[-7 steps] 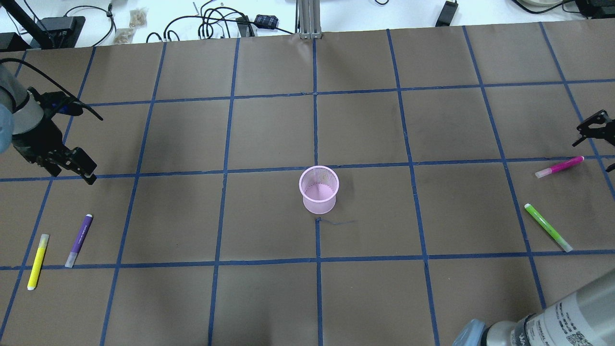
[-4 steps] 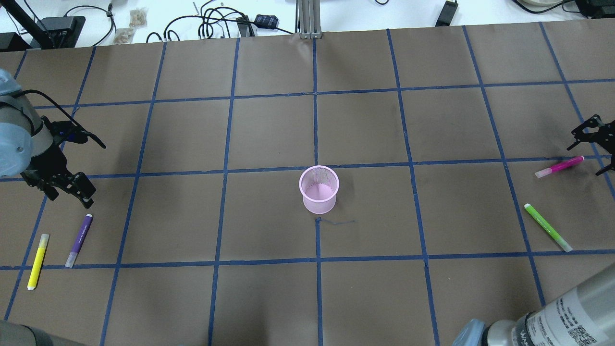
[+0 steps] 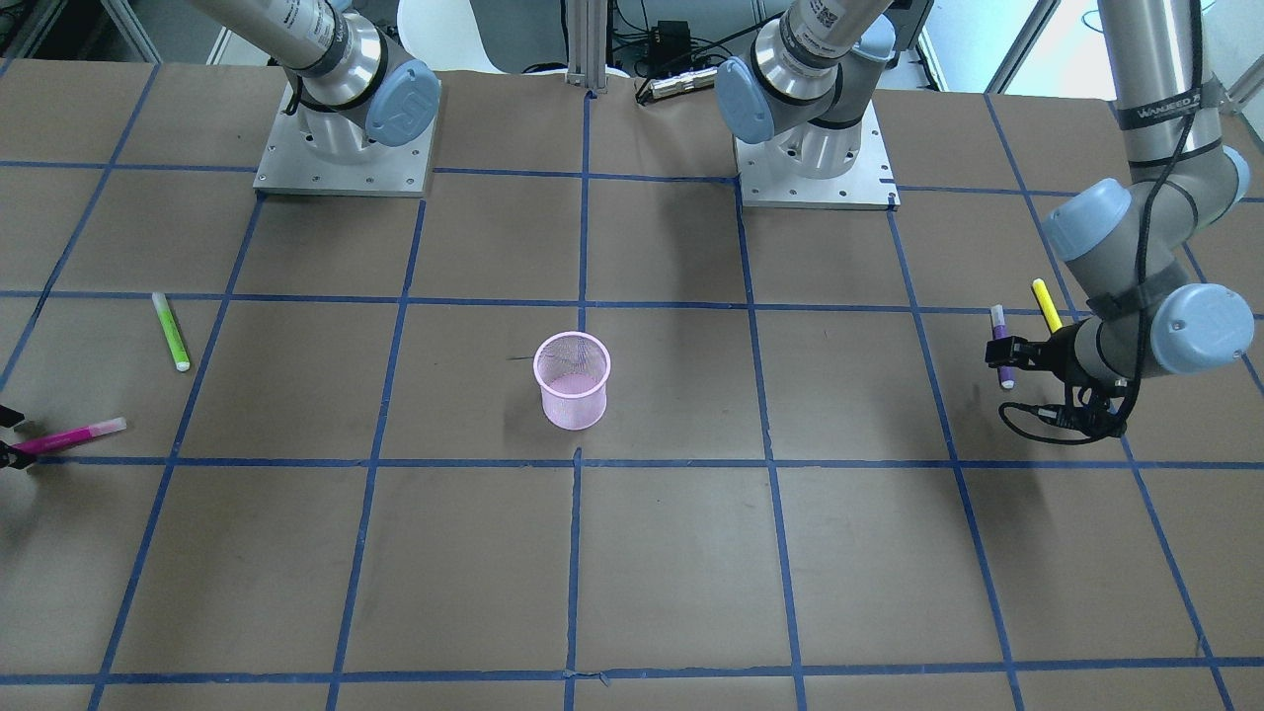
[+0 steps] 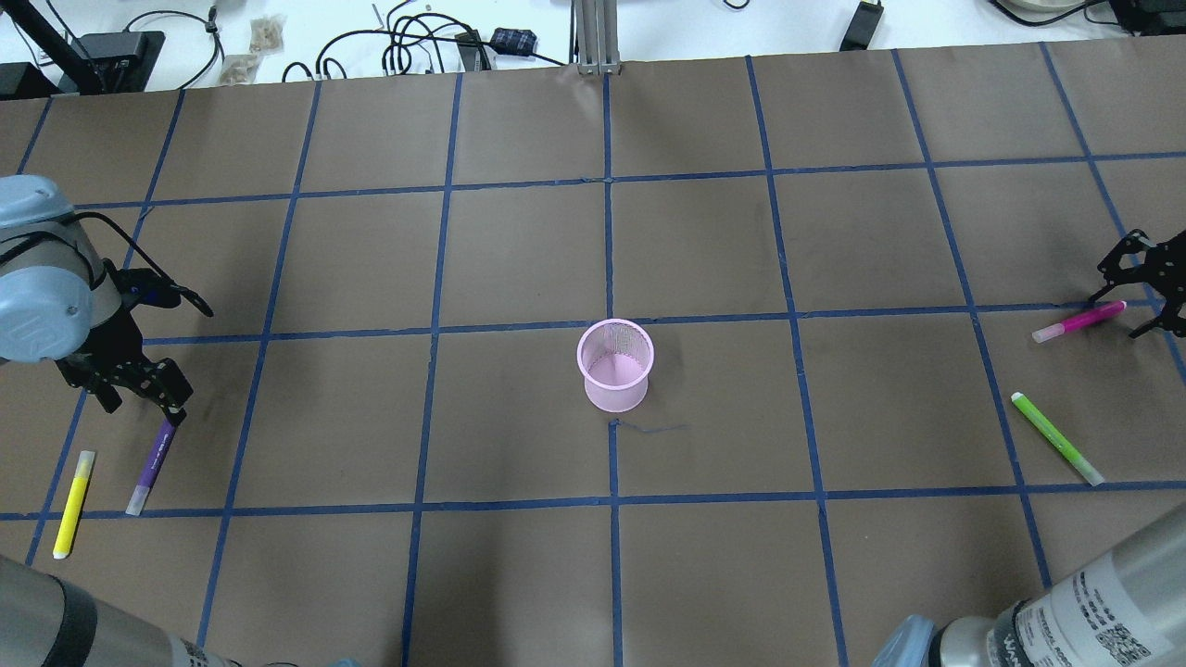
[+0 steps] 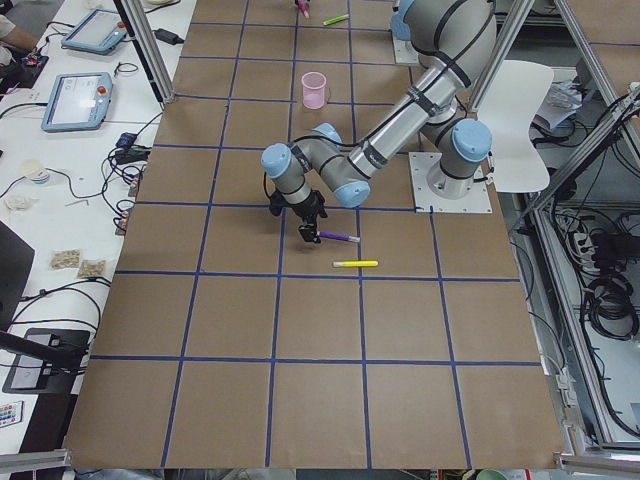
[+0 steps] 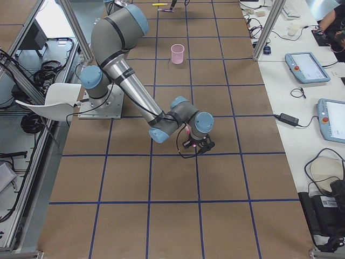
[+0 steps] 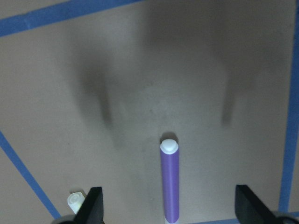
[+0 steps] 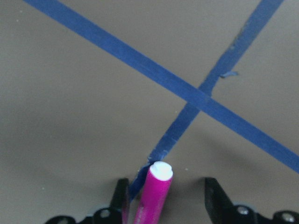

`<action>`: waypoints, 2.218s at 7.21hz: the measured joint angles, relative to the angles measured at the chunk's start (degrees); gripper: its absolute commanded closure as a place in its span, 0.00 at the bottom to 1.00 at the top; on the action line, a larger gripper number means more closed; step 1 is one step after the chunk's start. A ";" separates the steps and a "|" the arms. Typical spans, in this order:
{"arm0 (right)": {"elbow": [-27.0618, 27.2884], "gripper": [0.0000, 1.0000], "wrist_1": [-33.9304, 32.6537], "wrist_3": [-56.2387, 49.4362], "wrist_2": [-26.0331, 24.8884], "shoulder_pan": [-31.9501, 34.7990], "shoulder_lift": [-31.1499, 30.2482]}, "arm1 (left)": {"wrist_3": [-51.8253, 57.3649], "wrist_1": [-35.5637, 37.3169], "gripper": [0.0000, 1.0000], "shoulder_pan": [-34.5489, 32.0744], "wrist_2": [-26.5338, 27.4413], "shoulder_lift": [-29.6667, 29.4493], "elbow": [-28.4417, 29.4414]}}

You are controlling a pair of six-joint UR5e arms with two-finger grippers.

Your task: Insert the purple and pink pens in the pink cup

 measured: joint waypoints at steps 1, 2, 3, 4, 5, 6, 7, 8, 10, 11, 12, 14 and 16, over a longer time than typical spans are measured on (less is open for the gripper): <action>-0.06 1.00 0.01 0.00 1.78 -0.03 0.09 | 0.00 0.57 0.02 0.02 0.08 -0.69 -0.15; -0.18 1.00 0.00 0.00 2.96 -0.06 0.02 | 0.06 0.80 0.20 0.07 0.05 -1.01 -0.34; -0.41 1.00 0.02 0.00 3.31 -0.06 -0.13 | 0.12 0.90 0.23 0.26 -0.09 -1.12 -0.51; -0.66 1.00 0.04 -0.06 3.25 0.01 -0.34 | 0.19 0.92 0.27 0.70 -0.67 -1.18 -0.65; -1.22 1.00 0.04 -0.28 3.15 0.25 -0.82 | 0.26 0.90 0.30 1.08 -1.51 -1.27 -0.70; -2.43 1.00 0.16 -0.39 3.29 1.21 -2.08 | 0.31 0.90 0.31 1.27 -2.03 -1.46 -0.72; -3.70 1.00 0.47 0.30 3.36 3.94 -4.03 | 0.31 0.99 0.42 1.32 -2.26 -1.73 -0.74; -4.46 1.00 0.79 3.04 2.97 8.75 -6.89 | 0.32 1.17 0.60 1.34 -2.35 -1.99 -0.74; -4.55 1.00 1.11 15.24 0.06 21.06 -12.77 | 0.41 1.48 1.00 1.35 -2.39 -2.15 -0.73; -4.54 1.00 1.07 23.26 -2.92 28.07 -14.21 | 0.42 1.57 1.00 1.35 -2.35 -2.16 -0.66; -4.50 1.00 1.01 31.30 -7.04 35.49 -15.03 | 0.44 1.70 1.00 1.37 -2.34 -2.17 -0.57; -4.39 1.00 1.06 45.55 -13.71 49.00 -15.76 | 0.55 1.98 1.00 1.37 -2.40 -1.94 -0.21; -4.11 1.00 1.10 52.26 -15.86 58.58 -15.94 | 0.89 2.12 1.00 1.17 -2.46 -1.08 0.46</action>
